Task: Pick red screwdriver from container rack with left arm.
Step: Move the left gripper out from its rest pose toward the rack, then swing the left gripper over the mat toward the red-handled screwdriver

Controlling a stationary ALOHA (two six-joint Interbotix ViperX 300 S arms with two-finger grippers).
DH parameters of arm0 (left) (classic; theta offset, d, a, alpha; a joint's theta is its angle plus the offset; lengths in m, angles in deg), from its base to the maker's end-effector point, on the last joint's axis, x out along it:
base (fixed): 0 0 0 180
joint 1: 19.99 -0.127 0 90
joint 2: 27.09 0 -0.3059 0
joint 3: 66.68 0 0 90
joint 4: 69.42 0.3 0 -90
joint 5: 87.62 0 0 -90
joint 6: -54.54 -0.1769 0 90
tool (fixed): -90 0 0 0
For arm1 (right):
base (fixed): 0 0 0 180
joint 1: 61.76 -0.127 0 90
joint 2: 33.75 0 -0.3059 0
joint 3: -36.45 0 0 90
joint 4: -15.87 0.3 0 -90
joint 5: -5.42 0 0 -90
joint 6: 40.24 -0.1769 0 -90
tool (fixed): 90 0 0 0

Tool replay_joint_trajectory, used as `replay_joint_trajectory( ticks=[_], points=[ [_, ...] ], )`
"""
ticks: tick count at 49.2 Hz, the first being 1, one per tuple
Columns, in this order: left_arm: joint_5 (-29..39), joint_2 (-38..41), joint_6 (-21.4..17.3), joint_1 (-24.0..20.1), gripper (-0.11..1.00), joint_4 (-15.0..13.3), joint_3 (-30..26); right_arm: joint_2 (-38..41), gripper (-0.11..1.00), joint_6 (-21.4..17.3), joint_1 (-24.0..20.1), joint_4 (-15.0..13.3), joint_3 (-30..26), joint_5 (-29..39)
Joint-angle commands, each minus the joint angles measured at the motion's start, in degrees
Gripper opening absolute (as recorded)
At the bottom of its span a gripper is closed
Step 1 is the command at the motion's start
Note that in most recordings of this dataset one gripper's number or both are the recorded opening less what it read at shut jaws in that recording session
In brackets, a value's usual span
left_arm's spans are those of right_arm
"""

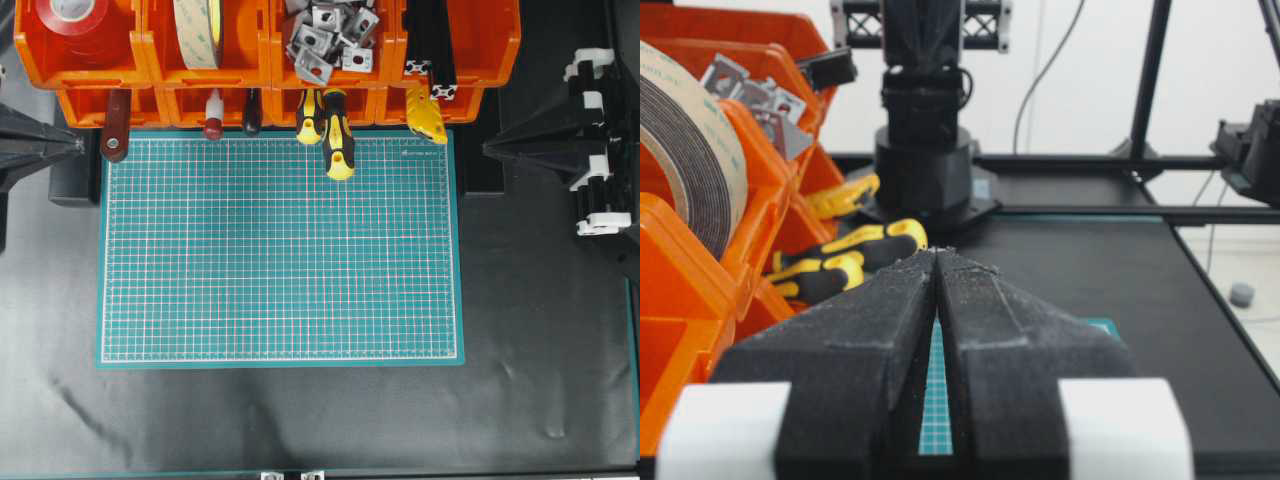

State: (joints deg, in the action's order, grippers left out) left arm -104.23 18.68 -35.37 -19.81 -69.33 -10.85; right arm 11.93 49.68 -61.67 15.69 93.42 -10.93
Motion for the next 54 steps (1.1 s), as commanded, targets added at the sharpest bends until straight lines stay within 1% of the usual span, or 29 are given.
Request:
replay_joint_trajectory(
  ticks=[1,4,6,10,14,22,27,30,34,36,41,44,47,51,54],
  points=[
    [2.46,1.93,2.81,1.49,0.06,2.81,-3.16,0.79,0.02,-1.49,-0.53,0.62,-1.67,-0.97],
    [5.63,2.81,4.92,2.11,0.06,2.81,-5.10,0.70,0.01,-2.11,-0.88,1.93,-1.85,-1.14],
    [7.65,3.69,5.71,2.55,0.01,2.90,-6.68,0.70,0.00,-3.60,-0.97,2.55,-1.85,-1.14],
    [11.78,5.19,6.06,4.04,0.00,3.08,-10.11,0.62,0.00,-6.33,-1.05,2.64,-1.93,-1.05],
    [16.61,6.68,5.19,5.36,0.00,3.25,-13.71,0.62,0.00,-8.61,-1.14,2.64,-1.93,-1.14],
    [27.69,10.99,1.67,6.94,0.00,3.52,-20.92,0.53,0.00,-12.39,-1.76,2.90,-2.29,-1.23],
    [36.04,13.89,-2.02,7.03,0.00,3.96,-26.37,0.44,0.00,-16.26,-2.02,3.16,-2.99,-0.79],
    [41.40,15.12,-4.04,7.12,0.00,4.66,-29.36,0.44,0.00,-17.84,-1.93,3.08,-3.16,-0.09],
    [49.13,16.79,-6.50,7.03,0.00,5.54,-33.22,0.44,0.00,-18.19,-2.02,2.99,-3.08,1.41],
    [52.73,17.67,-7.12,7.03,0.00,6.24,-34.80,0.44,0.00,-18.11,-2.02,2.90,-3.16,2.46],
    [58.62,20.04,-7.65,8.00,0.00,8.61,-37.53,0.35,0.00,-18.11,-2.02,2.90,-3.16,3.52],
    [60.12,21.53,-7.38,9.32,0.00,11.07,-38.50,0.35,0.00,-18.02,-2.02,2.90,-3.16,3.78],
    [61.08,23.38,-6.33,10.72,0.00,13.80,-39.29,0.26,0.00,-18.02,-2.02,2.90,-3.16,4.31],
    [62.93,26.37,-2.81,12.13,0.00,17.75,-41.04,0.26,0.00,-17.93,-2.11,2.81,-3.16,5.10],
    [65.21,29.00,1.41,13.45,0.00,21.80,-42.80,0.18,0.00,-17.93,-2.11,2.81,-3.16,5.80]
  ],
)
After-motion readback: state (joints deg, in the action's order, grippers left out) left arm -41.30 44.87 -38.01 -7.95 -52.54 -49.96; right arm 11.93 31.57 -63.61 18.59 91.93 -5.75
